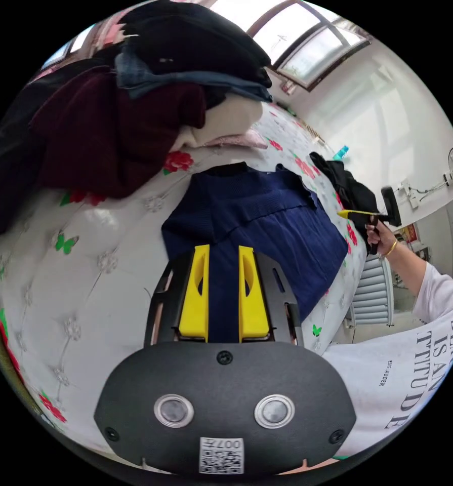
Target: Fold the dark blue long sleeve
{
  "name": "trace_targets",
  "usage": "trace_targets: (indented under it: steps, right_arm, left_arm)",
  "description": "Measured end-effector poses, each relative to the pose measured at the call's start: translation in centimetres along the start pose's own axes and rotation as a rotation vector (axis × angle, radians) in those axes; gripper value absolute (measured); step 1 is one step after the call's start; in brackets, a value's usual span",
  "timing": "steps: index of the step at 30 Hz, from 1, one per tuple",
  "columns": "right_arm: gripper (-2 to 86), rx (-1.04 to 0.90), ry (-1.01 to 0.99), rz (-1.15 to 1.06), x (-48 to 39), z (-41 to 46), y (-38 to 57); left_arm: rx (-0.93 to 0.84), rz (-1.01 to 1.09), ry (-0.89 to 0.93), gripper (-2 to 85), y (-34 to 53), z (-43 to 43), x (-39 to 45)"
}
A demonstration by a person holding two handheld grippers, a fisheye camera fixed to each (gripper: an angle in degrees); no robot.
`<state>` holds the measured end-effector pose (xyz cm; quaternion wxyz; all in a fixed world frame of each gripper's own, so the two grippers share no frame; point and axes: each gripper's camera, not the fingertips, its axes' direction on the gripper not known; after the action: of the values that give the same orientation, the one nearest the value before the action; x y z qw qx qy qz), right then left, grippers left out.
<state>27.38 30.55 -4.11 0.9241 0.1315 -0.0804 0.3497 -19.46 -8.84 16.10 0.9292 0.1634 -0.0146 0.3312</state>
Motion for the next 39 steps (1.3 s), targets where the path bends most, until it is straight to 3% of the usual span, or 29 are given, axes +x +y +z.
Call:
trace_targets:
  steps: [6, 10, 13, 16, 19, 22, 27, 29, 31, 35, 39]
  right_arm:
    - [5.9, -0.218, -0.171, 0.039, 2.9, 7.5, -7.9]
    - [5.8, -0.195, -0.270, 0.045, 5.4, 7.7, -11.1]
    - [6.5, -0.046, -0.299, 0.142, 8.6, 5.9, -13.1]
    - [7.1, 0.188, -0.331, 0.266, 11.9, 3.1, -13.1]
    - [7.6, 0.250, -0.362, 0.299, 13.7, 2.1, -11.5]
    - [8.1, 0.207, -0.337, 0.163, 12.3, 2.3, -8.8]
    - [9.7, 0.022, 0.018, -0.239, 4.5, 5.1, -9.2]
    - [9.7, -0.030, 0.112, -0.281, 2.9, 6.7, -10.8]
    - [8.6, -0.068, 0.174, -0.297, 2.2, 8.5, -12.1]
    - [5.5, 0.003, 0.093, -0.129, 4.6, 8.5, -13.5]
    - [5.7, 0.134, -0.165, 0.217, 12.1, 7.2, -11.1]
  left_arm:
    - [-0.140, -0.020, -0.035, 6.5, -5.3, 5.7, 0.1]
    - [-0.121, -0.090, -0.055, 3.8, -7.2, 6.2, -1.7]
    - [0.018, -0.286, -0.111, 0.2, -7.6, 5.1, -4.4]
    - [0.238, -0.563, -0.033, -0.4, -5.9, 3.6, -7.0]
    - [0.344, -0.613, 0.003, 0.5, -3.8, 3.1, -6.6]
    - [0.250, -0.410, -0.019, 2.9, -4.0, 4.0, -3.2]
    - [0.089, -0.033, -0.129, 10.3, -6.9, 7.0, 3.6]
    - [-0.002, -0.041, -0.160, 10.2, -8.6, 9.5, 3.8]
    - [0.043, -0.094, -0.174, 7.1, -8.9, 9.7, 3.2]
    - [0.137, -0.471, -0.115, 0.4, -7.8, 8.8, -0.1]
    - [0.198, -0.570, -0.067, -0.1, -5.2, 8.1, -0.3]
